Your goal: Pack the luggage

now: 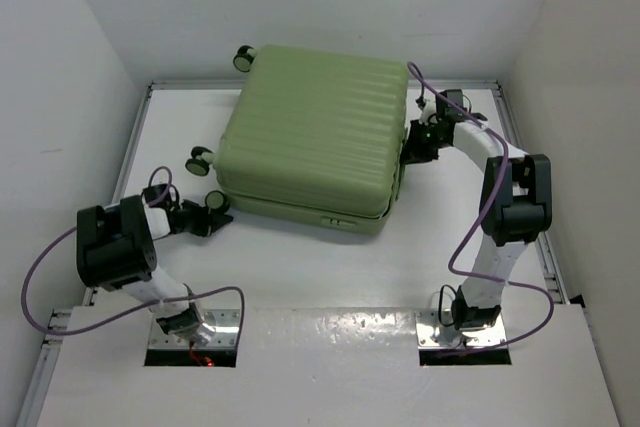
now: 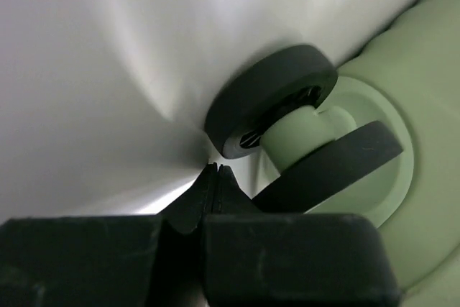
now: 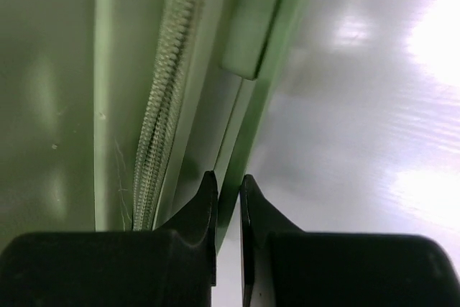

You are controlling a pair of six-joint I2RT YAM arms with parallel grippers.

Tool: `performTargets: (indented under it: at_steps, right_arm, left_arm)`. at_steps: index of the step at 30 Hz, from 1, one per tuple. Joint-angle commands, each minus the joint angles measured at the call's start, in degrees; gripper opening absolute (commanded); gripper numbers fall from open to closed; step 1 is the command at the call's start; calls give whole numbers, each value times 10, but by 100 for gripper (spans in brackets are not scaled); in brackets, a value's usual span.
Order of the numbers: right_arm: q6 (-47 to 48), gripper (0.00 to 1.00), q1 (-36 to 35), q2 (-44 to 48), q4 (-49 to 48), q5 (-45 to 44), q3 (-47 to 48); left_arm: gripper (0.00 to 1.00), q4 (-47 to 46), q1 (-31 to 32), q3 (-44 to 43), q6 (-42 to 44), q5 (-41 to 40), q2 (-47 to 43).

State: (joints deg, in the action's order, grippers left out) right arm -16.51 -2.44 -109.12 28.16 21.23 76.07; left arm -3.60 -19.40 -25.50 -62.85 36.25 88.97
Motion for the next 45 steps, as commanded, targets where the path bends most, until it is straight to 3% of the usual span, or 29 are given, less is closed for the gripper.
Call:
performTargets:
  at_steps: [1,3,5,8,11,14,15,18,20,21,22,28,34,39,41,45]
  right_arm:
    - [53,0,-49,-7,177,163,-25]
    - [73,6,-41,5,223,197,-8]
    - [88,19,-29,28,260,217,0]
    - [122,31,4,83,334,248,9]
    - [160,31,21,143,380,270,6]
    - [222,31,50,195,407,287,11]
    - [226,31,54,207,405,287,10]
    - [131,31,86,268,308,254,-27]
    - [19,31,123,300,111,200,-61]
    - [-1,31,124,298,109,193,-81]
    - [-38,31,136,289,1,146,-87]
    - [-149,31,145,98,-203,55,-3]
    - [-261,33,133,-142,-279,52,168]
    - [-298,33,90,-242,-329,134,238]
    - [-316,30,58,-249,-354,162,205]
    - [-310,27,-4,-172,-385,253,80]
  left_arm:
    - [0,-192,36,-78,-86,-104,74]
    - [0,-232,46,-128,-109,-133,126]
    - [0,-250,46,-175,-115,-140,167]
    - [0,-259,46,-332,-120,-154,253]
    - [0,-252,52,-430,-107,-192,332]
    - [10,-258,52,-528,-71,-208,366]
    - [30,-252,52,-555,-42,-213,371]
    - [41,-251,46,-546,1,-193,361]
    - [54,-244,28,-493,26,-173,302]
    - [54,-244,28,-493,26,-173,302]
    - [57,-231,20,-452,46,-167,261]
    - [60,-116,2,-332,154,-156,134]
    - [61,-6,23,-332,288,-163,70]
    - [62,43,50,-352,335,-185,65]
    - [62,57,58,-358,352,-191,52]
    - [62,68,53,-368,395,-148,17]
